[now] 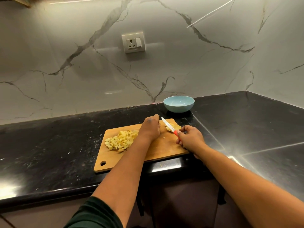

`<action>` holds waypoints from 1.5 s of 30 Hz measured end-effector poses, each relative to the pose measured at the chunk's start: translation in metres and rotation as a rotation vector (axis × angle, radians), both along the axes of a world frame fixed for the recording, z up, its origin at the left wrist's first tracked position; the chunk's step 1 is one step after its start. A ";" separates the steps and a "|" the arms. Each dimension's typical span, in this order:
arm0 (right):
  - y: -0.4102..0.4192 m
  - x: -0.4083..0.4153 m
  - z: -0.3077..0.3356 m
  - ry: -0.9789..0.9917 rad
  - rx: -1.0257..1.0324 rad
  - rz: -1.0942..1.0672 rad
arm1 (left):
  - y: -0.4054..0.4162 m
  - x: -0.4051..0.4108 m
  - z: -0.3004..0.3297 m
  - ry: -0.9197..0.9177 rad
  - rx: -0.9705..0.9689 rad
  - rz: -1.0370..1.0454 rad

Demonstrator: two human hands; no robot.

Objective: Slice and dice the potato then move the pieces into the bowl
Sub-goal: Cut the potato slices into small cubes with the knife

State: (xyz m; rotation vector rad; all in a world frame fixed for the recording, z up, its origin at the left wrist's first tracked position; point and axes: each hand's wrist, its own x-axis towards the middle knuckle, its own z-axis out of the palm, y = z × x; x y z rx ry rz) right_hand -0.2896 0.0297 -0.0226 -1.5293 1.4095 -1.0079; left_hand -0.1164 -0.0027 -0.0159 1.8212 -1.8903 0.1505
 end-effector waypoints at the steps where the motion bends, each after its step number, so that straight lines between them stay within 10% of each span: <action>1: 0.000 0.000 0.000 -0.004 0.001 0.001 | 0.003 -0.001 0.001 0.031 0.008 0.001; 13: 0.001 -0.001 0.000 0.033 0.005 0.000 | 0.010 -0.012 0.004 -0.001 0.210 -0.065; 30: 0.000 -0.001 0.002 0.012 0.044 -0.072 | 0.025 -0.021 0.008 0.591 0.248 0.045; 45: 0.011 0.003 0.013 0.316 -0.079 0.004 | 0.068 -0.017 -0.011 0.247 0.090 0.096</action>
